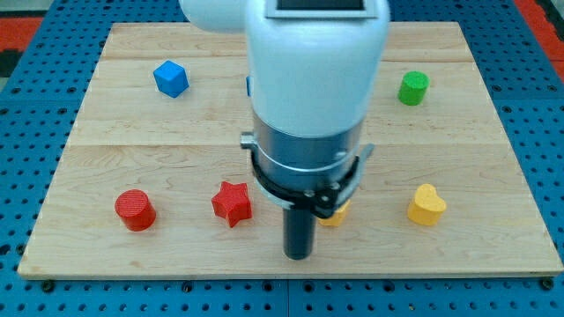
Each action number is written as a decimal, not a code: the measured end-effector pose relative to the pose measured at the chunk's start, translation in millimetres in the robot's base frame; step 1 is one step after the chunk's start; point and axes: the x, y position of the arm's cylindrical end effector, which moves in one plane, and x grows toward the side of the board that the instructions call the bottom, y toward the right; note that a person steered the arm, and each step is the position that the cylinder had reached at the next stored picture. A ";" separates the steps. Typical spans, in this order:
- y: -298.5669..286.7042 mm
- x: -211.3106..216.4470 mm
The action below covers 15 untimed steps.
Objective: Slide the red star to left and up a bit
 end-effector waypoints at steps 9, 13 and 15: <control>-71.7 -72.7; -43.1 0.3; -80.0 20.2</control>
